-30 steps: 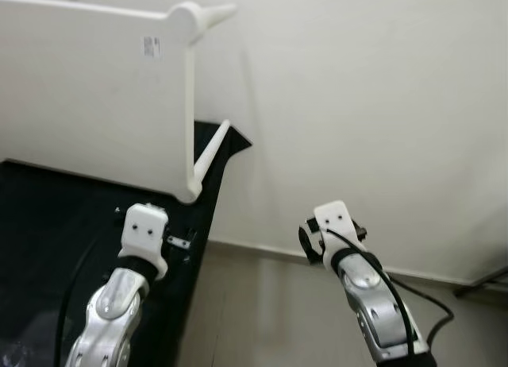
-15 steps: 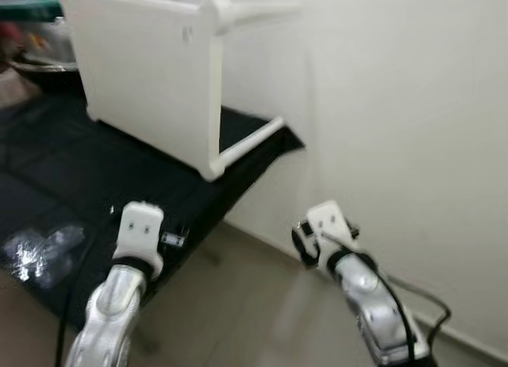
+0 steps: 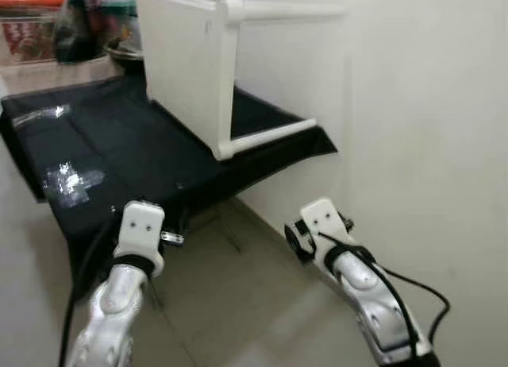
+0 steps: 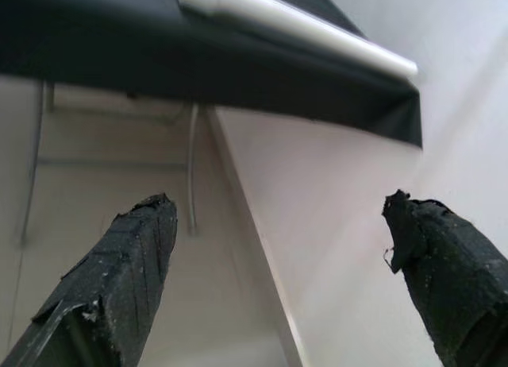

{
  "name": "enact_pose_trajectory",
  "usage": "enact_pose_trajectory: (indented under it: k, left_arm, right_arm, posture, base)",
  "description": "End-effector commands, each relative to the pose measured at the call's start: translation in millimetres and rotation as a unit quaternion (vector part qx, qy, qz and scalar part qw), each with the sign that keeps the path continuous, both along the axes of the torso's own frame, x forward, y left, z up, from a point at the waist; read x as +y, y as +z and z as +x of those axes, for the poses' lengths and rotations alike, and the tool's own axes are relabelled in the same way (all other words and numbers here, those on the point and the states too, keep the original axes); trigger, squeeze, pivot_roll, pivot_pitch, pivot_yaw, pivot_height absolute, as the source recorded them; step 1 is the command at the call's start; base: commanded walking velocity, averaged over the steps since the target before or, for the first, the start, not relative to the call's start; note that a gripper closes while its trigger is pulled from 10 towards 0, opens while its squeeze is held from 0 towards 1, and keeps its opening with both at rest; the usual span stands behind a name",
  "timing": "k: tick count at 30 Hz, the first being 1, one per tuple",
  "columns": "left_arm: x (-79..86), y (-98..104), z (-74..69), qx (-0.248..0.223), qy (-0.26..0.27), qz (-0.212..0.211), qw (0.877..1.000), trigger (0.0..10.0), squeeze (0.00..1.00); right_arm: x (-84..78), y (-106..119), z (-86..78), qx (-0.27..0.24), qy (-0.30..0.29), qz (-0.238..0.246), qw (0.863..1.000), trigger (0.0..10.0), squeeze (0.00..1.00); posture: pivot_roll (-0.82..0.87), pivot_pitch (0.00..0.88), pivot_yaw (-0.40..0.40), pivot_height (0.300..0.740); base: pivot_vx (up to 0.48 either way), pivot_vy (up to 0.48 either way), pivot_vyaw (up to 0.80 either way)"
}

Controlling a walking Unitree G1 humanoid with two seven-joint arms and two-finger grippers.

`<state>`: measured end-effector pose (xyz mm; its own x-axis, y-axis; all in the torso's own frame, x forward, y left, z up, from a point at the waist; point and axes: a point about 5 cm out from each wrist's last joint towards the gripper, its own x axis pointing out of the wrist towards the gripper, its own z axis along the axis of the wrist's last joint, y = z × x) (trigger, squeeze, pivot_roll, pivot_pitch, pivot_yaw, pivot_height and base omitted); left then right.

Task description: Building children table

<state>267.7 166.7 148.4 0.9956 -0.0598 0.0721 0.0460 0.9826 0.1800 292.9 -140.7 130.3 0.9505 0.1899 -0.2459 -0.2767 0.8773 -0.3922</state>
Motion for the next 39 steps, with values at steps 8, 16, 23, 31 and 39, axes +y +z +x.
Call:
enact_pose_trajectory:
  k: [8, 16, 23, 31, 39]
  left_arm:
    - [-1.6, 1, 2.0, -0.007, 0.009, 0.004, 1.0, 10.0, 0.0]
    - [1.9, 2, 3.3, -0.011, 0.026, -0.006, 1.0, 10.0, 0.0]
    - [3.8, 5, 5.7, -0.018, 0.036, -0.018, 0.999, 10.0, 0.0]
    - [8.0, 10, 7.5, -0.035, 0.052, -0.022, 0.998, 10.0, 0.0]
    - [5.8, 12, 8.5, -0.039, 0.052, -0.026, 0.998, 10.0, 0.0]
  right_arm:
    - [-0.5, 4, 0.6, -0.011, 0.009, -0.01, 1.0, 10.0, 0.0]
    - [-2.8, 5, 1.0, -0.011, -0.006, 0.027, 1.0, 10.0, 0.0]
    - [-0.6, 6, 0.0, -0.012, 0.002, 0.034, 0.999, 10.0, 0.0]
    - [0.8, 7, 1.0, -0.014, 0.005, 0.039, 0.999, 10.0, 0.0]
    - [5.6, 12, 2.9, -0.024, 0.023, 0.026, 0.999, 10.0, 0.0]
  posture:
    - [0.0, 0.0, -0.093, 0.74]
    - [0.0, 0.0, -0.095, 0.74]
    - [0.0, 0.0, -0.093, 0.74]
    - [0.0, 0.0, -0.095, 0.74]
    - [0.0, 0.0, -0.096, 0.74]
  base:
    - [0.0, -0.381, 0.8]
    - [0.0, 0.0, 0.4]
    - [0.0, 0.0, 0.0]
    - [0.068, 0.0, 0.0]
    - [0.291, 0.0, 0.1]
